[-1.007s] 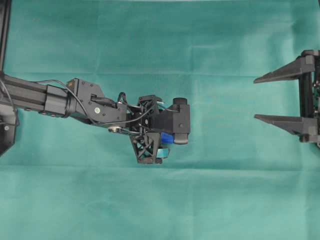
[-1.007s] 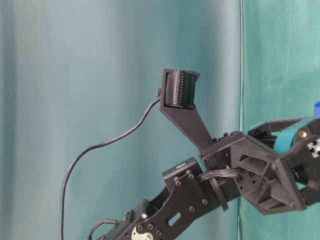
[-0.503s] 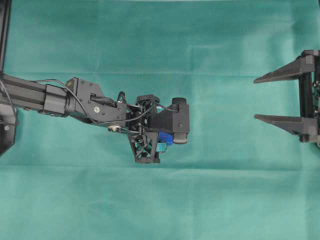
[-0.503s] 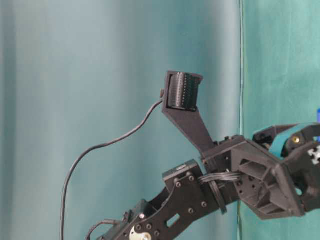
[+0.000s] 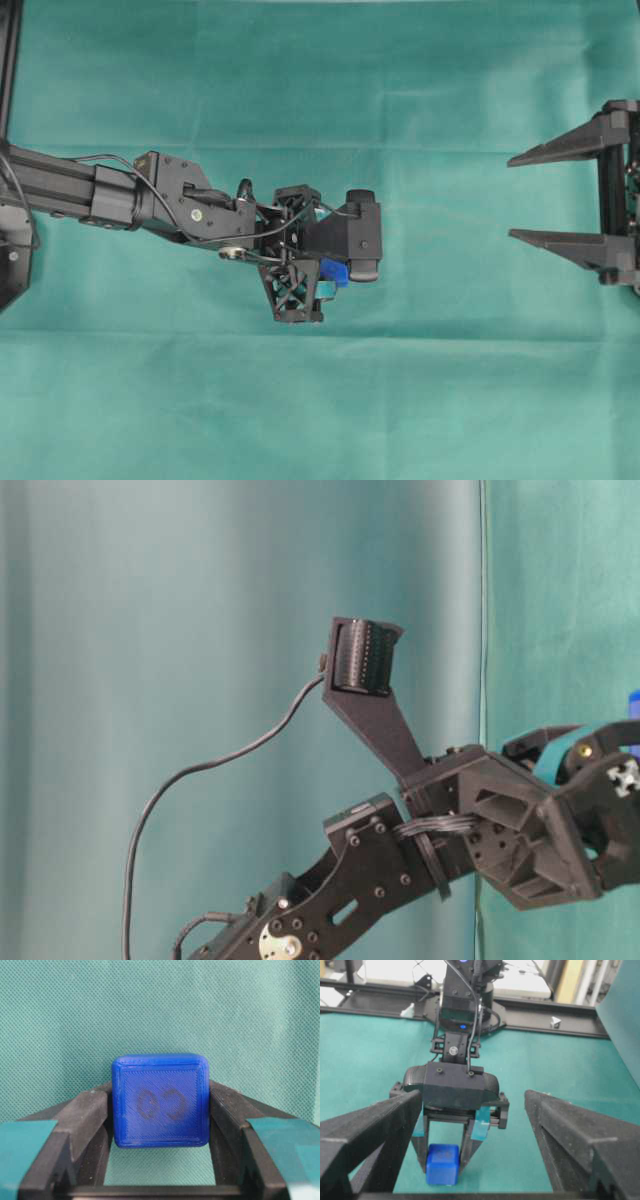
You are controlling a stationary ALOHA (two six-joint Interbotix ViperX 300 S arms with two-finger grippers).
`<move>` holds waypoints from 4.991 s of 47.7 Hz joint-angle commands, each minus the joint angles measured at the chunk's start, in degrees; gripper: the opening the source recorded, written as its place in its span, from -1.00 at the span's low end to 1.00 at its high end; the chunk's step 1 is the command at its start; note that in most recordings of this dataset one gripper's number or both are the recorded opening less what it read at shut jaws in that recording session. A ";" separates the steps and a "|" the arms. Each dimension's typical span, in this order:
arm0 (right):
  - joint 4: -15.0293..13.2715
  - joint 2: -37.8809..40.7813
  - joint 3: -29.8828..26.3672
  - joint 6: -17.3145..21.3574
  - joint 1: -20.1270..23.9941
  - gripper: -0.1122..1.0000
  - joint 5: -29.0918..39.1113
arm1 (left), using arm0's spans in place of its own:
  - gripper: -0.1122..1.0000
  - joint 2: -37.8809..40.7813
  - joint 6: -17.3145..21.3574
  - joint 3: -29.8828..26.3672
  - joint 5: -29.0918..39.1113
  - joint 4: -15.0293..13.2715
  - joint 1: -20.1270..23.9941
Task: Handover the blue block to the right arm after grasping it with the left arm, then place it in the designated position.
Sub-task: 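Lower the left gripper around the blue cube and close on it, then lift the blue cube with the left gripper and rotate it sideways, then hold the cube in the left gripper while the right gripper reorients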
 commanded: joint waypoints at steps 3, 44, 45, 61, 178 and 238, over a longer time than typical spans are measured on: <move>-0.09 0.44 -1.32 -0.09 -0.09 0.90 -0.26 | 0.04 -3.08 0.09 -1.14 0.09 0.09 0.09; -0.09 0.53 -1.49 -0.09 -0.09 0.90 0.00 | 0.04 -18.90 0.35 -8.00 16.96 0.70 -0.70; -0.09 0.53 -1.41 -0.09 -0.09 0.90 0.00 | 0.04 -19.16 0.44 -8.35 17.40 0.70 -0.70; -0.09 0.53 -1.58 -0.09 -0.09 0.90 0.00 | 0.04 -23.99 2.46 -13.97 23.82 0.88 -0.44; -2.37 0.70 -2.72 -0.26 -0.09 0.90 -0.44 | 0.04 -40.17 1.05 8.17 -11.78 0.00 1.05; -24.79 1.14 -8.96 -15.21 -0.09 0.89 4.92 | 0.04 -39.37 -0.09 8.35 -11.60 0.00 1.05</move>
